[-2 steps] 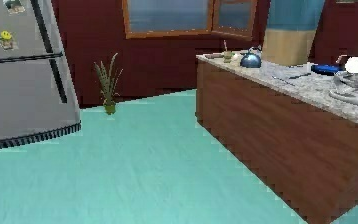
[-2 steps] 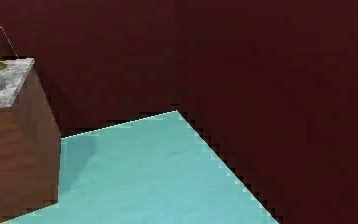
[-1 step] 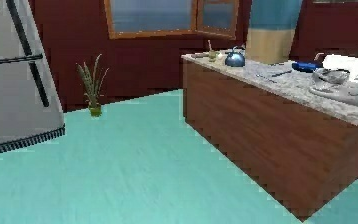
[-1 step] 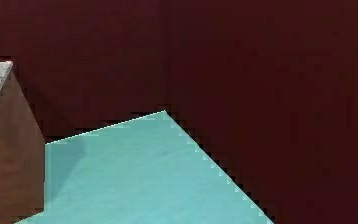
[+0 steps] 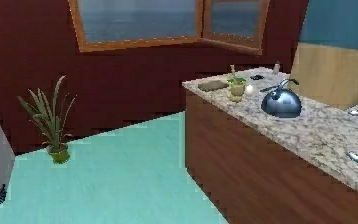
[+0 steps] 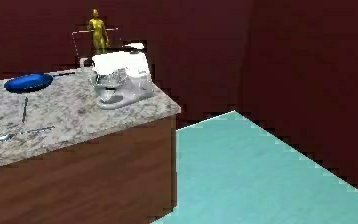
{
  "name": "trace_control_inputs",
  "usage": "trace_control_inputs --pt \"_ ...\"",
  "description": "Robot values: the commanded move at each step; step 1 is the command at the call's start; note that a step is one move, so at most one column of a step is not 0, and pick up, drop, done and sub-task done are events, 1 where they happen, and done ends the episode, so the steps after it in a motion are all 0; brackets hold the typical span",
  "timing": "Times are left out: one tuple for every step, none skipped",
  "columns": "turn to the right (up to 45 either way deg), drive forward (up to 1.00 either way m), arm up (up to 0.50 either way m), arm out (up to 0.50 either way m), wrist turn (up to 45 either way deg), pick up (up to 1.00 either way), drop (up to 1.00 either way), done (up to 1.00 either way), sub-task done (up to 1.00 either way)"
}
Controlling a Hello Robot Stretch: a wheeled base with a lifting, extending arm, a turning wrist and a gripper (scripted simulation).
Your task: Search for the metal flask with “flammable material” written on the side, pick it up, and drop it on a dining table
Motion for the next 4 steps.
trace_control_inputs --pt "0.0 0.55 0.0 0.0 0.0 0.0 0.0 0.0 0.0" --pt "-45.0 0.0 0.0 0.0 0.0 0.0 0.0 0.0 0.0" --pt "-21.0 0.0 0.0 0.0 0.0 0.0 0.0 0.0 0.0" --pt "0.0 0.0 0.5 0.0 0.0 0.0 0.0 0.0 0.0"
